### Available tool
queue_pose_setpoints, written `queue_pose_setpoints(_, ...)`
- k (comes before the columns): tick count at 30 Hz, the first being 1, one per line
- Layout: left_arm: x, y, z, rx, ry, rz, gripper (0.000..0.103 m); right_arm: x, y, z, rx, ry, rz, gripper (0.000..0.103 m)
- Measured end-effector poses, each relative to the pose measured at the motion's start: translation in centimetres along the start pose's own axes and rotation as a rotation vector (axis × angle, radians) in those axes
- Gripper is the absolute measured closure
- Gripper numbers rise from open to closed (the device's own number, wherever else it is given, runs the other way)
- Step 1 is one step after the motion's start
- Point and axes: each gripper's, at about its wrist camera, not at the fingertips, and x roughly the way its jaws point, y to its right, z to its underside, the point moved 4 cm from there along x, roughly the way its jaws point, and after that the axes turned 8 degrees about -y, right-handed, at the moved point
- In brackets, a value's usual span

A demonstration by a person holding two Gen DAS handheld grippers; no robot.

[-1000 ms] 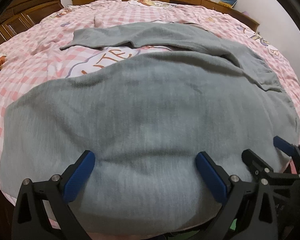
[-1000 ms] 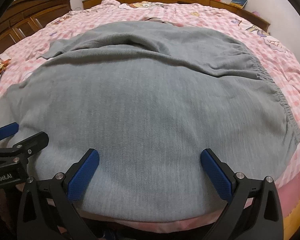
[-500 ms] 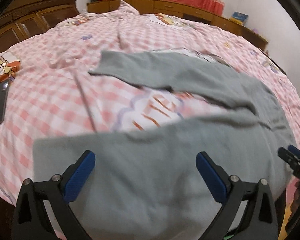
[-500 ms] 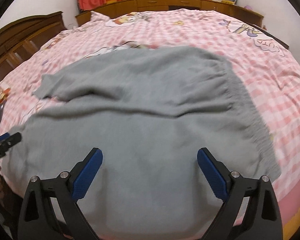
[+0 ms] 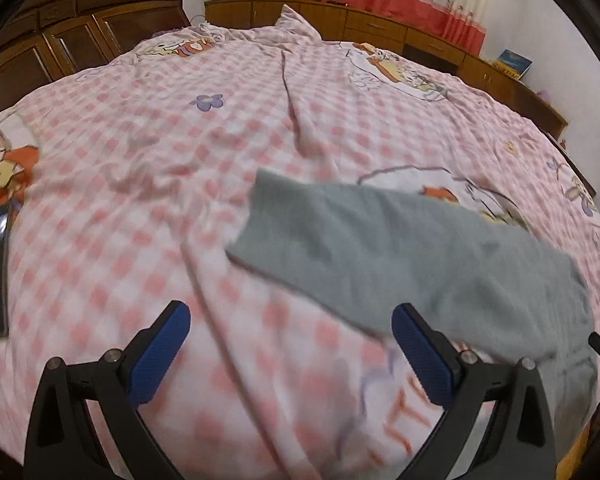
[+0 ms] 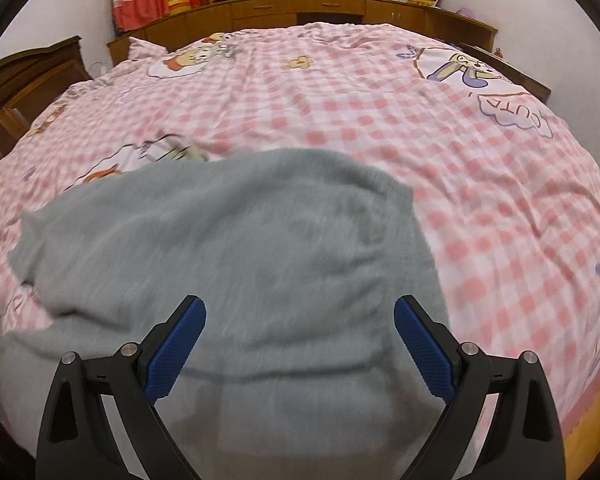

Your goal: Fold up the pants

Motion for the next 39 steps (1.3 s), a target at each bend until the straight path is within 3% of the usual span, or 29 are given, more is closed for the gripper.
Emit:
queue_pose_setpoints(10,5.7,-2.1,-7.3,-0.052,-0.019,-0.01,0.001,3.2,3.7,-4.5,0.073,-0.038,0.053,0.01)
queue_pose_setpoints(19,10.3,-2.6,-10.4,0.007,-0.065,-0.064,0.002,5.0,6.3,-6.0,0.1,-0.044,0.113,0.01)
queue_pose_setpoints(24,11.9,-2.3,-10.1,-0.003,-0.135,0.023,0.02,7.1,6.3,-6.3,0.092,-0.065,0.12,0.01)
queue_pose_setpoints(28,12.4,-1.0,-9.7,0.054,-0.126,0.026,0.03,8.3,6.1,-6.5,0.091,-0.069,0.111,0.01)
queue_pose_setpoints(30,12.3,-0.5,-9.5,0.076,-0.108,0.035,0.057,8.7,6.0,-6.6,0.095,-0.062,0.104,0.01)
queue_pose_setpoints(31,12.1,-0.2,-9.4,0.088,-0.099,0.029,0.065,8.8,6.0,-6.7,0.098,-0.06,0.1,0.012)
queue_pose_setpoints(32,11.7,0.3,-9.3,0.117,-0.091,0.021,0.08,8.8,5.9,-6.8,0.102,-0.054,0.084,0.023)
queue_pose_setpoints(33,11.4,0.6,-9.2,0.138,-0.085,0.016,0.088,8.7,5.7,-6.9,0.1,-0.046,0.063,0.031)
queue_pose_setpoints(35,9.9,1.4,-8.9,0.181,-0.032,-0.012,0.092,8.2,5.2,-7.0,0.075,-0.034,0.042,0.065)
queue_pose_setpoints(37,8.1,1.8,-8.6,0.202,0.019,-0.018,0.093,7.5,4.5,-7.0,0.03,-0.014,0.041,0.077)
queue_pose_setpoints(39,5.8,1.4,-8.3,0.185,0.075,-0.022,0.093,6.5,4.0,-7.1,0.004,0.02,0.047,0.081)
